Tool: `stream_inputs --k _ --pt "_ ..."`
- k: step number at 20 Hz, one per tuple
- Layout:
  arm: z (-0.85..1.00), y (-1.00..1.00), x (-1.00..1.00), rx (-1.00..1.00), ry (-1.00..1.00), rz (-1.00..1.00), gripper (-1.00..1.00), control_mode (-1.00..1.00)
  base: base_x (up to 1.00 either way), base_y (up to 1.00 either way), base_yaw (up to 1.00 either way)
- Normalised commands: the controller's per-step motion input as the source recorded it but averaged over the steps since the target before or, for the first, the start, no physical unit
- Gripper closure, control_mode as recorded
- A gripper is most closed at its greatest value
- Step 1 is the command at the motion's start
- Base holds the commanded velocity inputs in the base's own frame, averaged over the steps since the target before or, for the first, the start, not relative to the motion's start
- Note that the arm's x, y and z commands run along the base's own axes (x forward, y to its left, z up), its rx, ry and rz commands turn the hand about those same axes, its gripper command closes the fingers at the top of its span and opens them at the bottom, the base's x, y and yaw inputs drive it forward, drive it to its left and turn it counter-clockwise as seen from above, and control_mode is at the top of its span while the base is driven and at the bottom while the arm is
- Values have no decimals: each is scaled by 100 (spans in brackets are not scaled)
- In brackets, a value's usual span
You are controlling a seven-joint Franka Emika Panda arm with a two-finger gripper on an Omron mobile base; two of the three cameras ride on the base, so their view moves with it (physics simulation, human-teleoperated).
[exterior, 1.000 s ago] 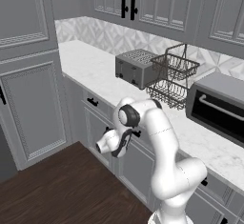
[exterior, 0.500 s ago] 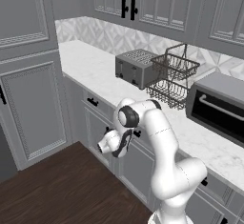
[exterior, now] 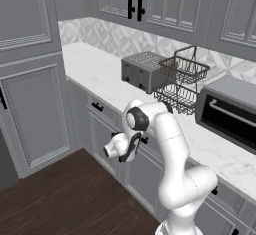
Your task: Take a straw from the drawer in front and place it inside the glass cup on the dining counter.
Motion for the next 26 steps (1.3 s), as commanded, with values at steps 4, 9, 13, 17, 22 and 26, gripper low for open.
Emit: stream_inputs --k 4,9,13,17,22,26 --pt "0 1 -23 8 -5 9 100 -100 0 0 0" --pt "0 32 -64 5 -3 9 100 -100 0 0 0" --pt "0 74 -79 3 0 8 100 -100 0 0 0" --pt "0 95 -76 6 0 8 100 -100 0 0 0" --pt "3 100 -69 8 5 8 100 -100 0 0 0" --pt "15 100 -65 9 7 8 100 -100 0 0 0"
